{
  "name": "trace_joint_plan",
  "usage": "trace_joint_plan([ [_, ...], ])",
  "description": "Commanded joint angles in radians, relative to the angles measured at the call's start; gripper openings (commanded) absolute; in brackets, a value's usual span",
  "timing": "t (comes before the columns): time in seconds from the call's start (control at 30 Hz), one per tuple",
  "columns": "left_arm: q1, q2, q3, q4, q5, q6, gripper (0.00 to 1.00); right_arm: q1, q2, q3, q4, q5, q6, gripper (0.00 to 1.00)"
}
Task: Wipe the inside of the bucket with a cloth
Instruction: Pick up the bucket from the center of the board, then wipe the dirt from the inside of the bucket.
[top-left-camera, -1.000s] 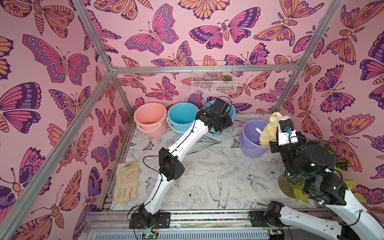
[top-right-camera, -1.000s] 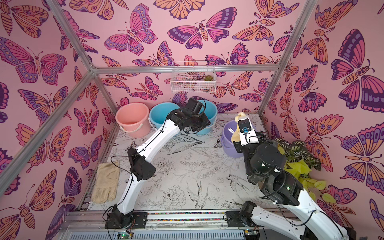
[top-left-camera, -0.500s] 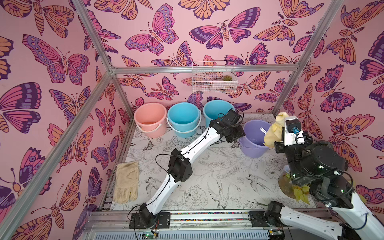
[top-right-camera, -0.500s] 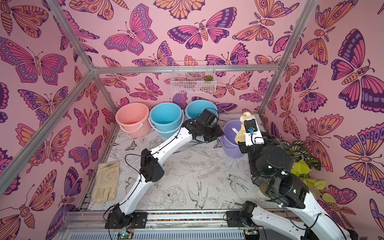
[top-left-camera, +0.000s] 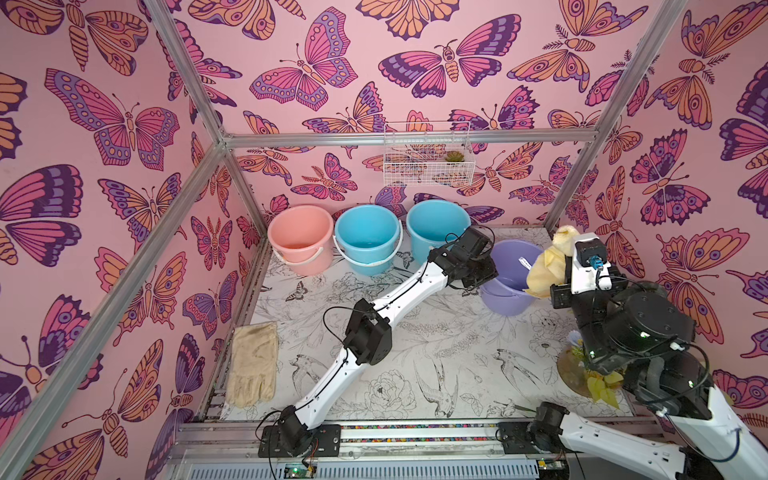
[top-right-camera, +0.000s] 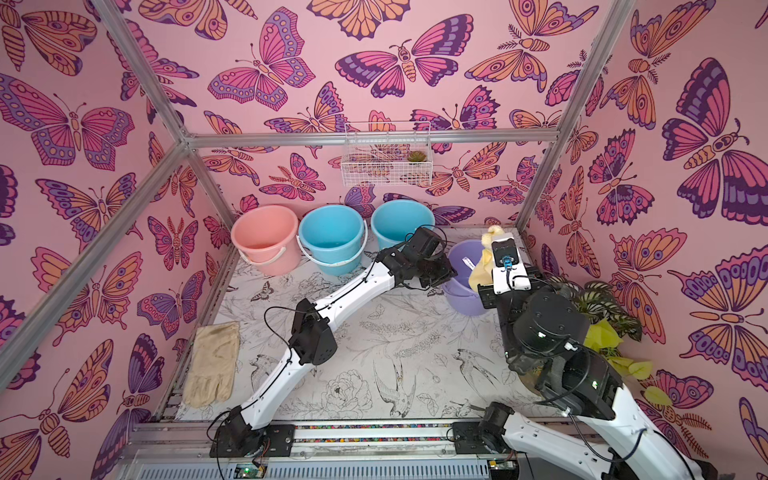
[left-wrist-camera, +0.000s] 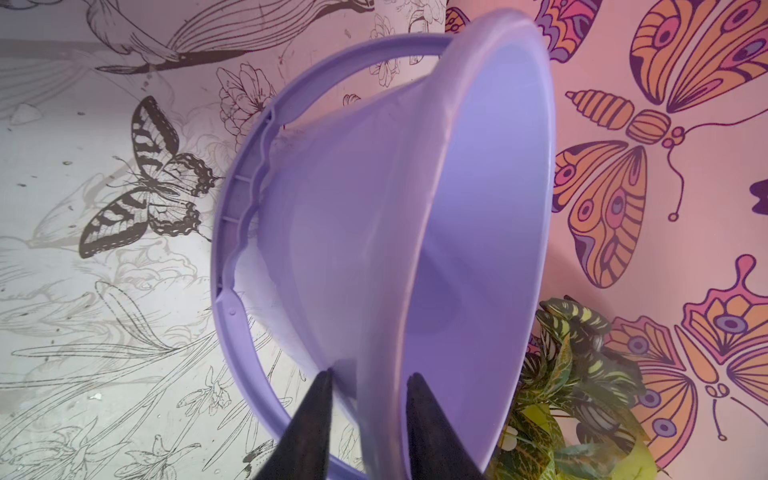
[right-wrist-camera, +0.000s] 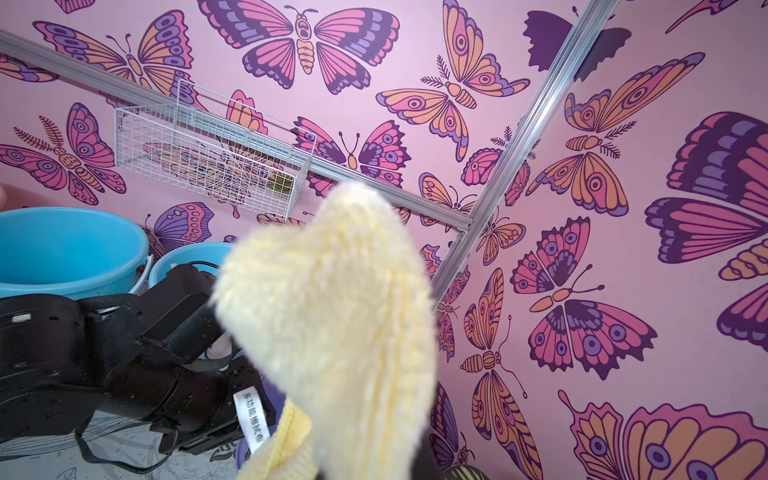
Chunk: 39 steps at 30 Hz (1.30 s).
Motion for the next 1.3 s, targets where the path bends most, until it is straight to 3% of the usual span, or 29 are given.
trace_joint_plan([
  [0.0,0.0,-0.029,-0.043,0.007,0.018,0.008,0.25,0.003,-0.003,0.029,-0.009,0.001,0.023,0.0],
  [0.2,0.014,-0.137,-0.18,0.011,0.051,0.015,0.1,0.004,0.02,0.029,-0.031,0.01,0.024,0.0],
  [0.73,0.173,-0.451,-0.623,-0.014,0.205,0.131,0.04,0.004,0.118,0.055,-0.012,0.049,0.027,0.0],
  [0.93,0.216,-0.526,-0.706,-0.102,0.227,0.219,0.03,0.005,0.141,0.061,-0.017,0.061,0.056,0.0],
  [1.27,0.237,-0.618,-0.728,-0.269,0.199,0.342,0.01,0.009,0.169,0.093,0.01,0.027,0.025,0.0],
])
